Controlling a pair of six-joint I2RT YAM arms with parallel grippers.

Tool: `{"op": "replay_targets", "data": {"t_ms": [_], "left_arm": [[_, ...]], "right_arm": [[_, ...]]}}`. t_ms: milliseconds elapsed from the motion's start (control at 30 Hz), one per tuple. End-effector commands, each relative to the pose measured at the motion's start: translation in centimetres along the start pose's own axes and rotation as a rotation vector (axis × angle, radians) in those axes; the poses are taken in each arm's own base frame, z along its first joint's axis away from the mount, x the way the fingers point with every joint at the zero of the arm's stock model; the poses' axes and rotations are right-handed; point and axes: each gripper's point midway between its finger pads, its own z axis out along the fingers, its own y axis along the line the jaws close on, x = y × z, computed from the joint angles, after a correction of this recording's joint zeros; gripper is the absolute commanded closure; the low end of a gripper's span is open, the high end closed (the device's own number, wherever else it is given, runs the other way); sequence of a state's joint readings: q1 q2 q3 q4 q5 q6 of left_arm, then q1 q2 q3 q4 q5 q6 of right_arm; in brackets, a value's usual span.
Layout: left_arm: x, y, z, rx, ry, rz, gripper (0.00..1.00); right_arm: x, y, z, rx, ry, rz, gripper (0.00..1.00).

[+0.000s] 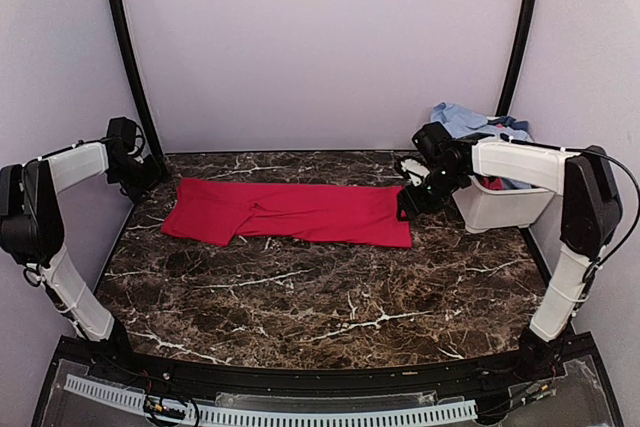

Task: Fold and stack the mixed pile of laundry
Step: Fold the 1/3-folded T-shirt at the center of the board.

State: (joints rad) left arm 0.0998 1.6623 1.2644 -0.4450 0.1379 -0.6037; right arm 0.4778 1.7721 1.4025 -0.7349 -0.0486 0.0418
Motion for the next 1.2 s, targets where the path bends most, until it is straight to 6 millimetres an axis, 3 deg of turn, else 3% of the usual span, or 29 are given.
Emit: {"op": "replay_targets", "data": {"t_ms": [0,100,233,433,767,1167], "left_arm": [[2.7,3.2,-0.2,-0.058,0.109,0.084,0.19],[3.3,4.8,0.1,-0.063,0.144,0.113,0.21],[5.1,5.4,0.9,-0.049,0.213,0.153,0.32],[5.3,5.7,1.5,-0.051,0.233,0.197,0.43],[6.2,6.1,3.9,-0.037,0.308,0.238,0.42],[6.7,5.8,4.9,-0.004,0.338,0.225,0.40]], "right_arm": [[2.1,1.8,1.8,-0.110,0.037,0.052,0.36],[3.4,1.4,2.7,-0.086,0.067,0.052,0.38],[4.1,1.2,3.6,-0.091,0.076,0.060,0.40],[4.5,1.2,4.5,-0.110,0.080,0.079,0.46],[4.6,0.3,5.2,-0.131,0.077,0.114,0.50],[4.9,0.5,6.6,-0.149,0.101,0.119,0.59]]}}
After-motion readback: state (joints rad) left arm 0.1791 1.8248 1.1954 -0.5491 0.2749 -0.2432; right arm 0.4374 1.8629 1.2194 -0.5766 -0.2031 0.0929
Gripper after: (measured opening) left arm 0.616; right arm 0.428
